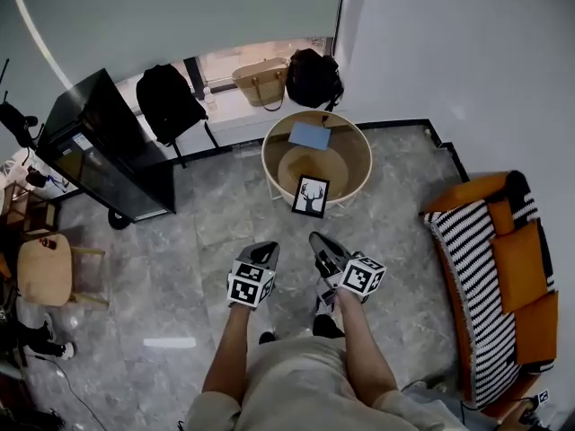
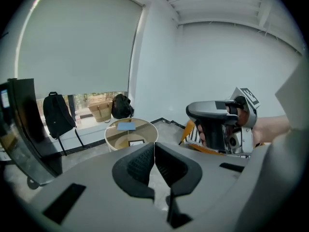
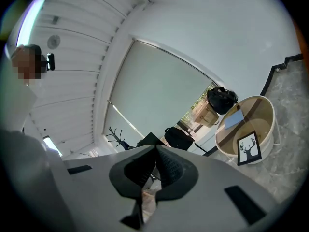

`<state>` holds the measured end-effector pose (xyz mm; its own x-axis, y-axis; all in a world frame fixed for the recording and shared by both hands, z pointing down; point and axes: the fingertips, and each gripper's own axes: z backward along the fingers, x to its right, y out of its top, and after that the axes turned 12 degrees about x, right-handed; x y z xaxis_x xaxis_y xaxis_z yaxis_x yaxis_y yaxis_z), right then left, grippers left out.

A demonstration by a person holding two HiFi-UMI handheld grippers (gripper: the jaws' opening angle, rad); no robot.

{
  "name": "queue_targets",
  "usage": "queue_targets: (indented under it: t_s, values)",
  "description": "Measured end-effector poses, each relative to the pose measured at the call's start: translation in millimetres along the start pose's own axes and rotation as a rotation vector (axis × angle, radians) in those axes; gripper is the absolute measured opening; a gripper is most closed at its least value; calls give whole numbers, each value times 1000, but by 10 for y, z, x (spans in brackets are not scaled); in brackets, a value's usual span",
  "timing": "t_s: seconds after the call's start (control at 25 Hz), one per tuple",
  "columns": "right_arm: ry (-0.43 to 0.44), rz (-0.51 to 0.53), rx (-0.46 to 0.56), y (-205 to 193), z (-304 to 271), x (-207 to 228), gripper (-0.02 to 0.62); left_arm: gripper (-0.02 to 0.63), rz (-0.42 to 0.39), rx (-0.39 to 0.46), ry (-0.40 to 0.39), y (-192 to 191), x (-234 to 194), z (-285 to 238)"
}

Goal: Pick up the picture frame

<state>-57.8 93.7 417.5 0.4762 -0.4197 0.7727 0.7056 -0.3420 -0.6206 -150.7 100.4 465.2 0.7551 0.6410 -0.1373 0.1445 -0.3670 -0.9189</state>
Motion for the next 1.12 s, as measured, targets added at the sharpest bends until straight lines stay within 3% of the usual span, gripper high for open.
queue_targets:
  t_s: [0.36,0.68,1.12]
  values:
    - [0,-43,-34,551,-174,677,35,20,19,0,32,274,178,-777]
    - [4,-102,-126,602,-197,1199,35,20,102,-45,129,48,248,-1069]
    - [-22,-131,-185,665,-327,1598,35,20,116,-55,244,102,165,-1148]
